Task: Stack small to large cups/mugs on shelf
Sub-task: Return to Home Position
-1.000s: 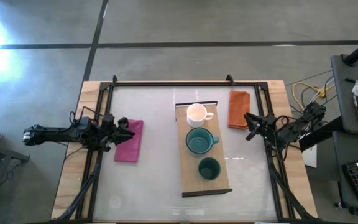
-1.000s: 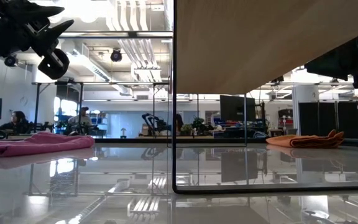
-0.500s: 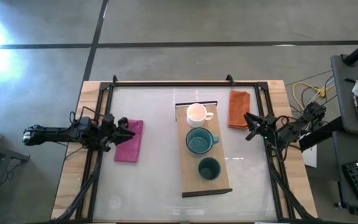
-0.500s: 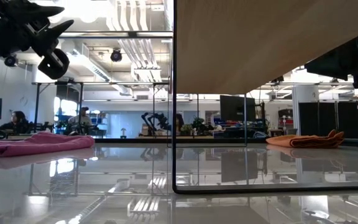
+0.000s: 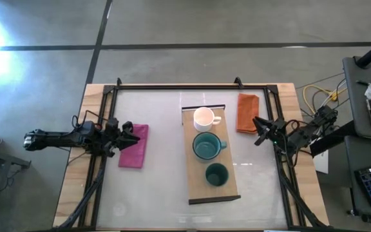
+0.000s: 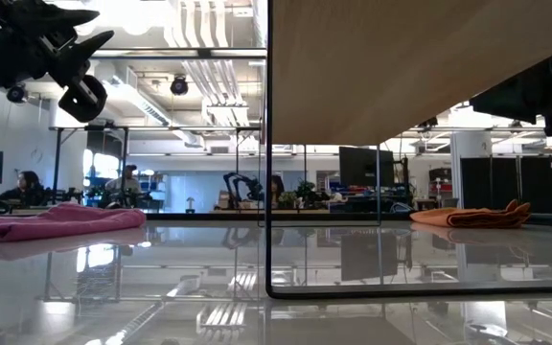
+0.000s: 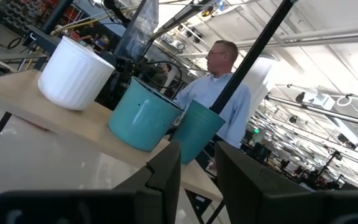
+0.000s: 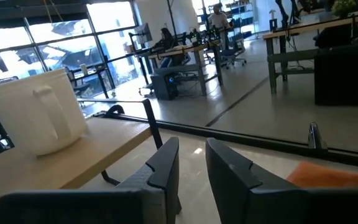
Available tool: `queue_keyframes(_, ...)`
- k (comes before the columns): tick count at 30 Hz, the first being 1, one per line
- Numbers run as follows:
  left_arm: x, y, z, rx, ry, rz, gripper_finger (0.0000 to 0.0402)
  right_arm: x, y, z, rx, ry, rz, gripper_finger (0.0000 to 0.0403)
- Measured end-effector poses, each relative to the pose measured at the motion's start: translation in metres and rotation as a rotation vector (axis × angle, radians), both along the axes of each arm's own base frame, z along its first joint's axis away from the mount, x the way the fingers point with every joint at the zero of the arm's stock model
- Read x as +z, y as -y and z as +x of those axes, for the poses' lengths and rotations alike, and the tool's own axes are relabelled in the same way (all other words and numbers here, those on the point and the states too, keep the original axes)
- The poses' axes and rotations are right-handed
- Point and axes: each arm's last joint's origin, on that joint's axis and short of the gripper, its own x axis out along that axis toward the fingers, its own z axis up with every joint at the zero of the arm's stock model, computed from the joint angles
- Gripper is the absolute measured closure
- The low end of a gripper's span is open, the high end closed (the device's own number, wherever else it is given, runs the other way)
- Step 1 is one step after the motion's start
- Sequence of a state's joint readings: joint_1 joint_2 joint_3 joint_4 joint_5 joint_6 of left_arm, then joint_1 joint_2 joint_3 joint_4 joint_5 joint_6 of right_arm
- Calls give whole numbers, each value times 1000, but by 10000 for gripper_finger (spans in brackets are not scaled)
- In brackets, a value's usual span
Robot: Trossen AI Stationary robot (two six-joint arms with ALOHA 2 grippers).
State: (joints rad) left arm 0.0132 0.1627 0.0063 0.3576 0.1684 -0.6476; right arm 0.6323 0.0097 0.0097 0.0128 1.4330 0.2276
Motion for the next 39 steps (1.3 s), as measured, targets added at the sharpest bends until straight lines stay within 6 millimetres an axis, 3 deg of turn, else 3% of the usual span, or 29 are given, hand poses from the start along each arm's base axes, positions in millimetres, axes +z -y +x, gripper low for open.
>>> queue_keyframes(39,-1,0,1,0,-7,0,316,0,0,0,0,0,0,326)
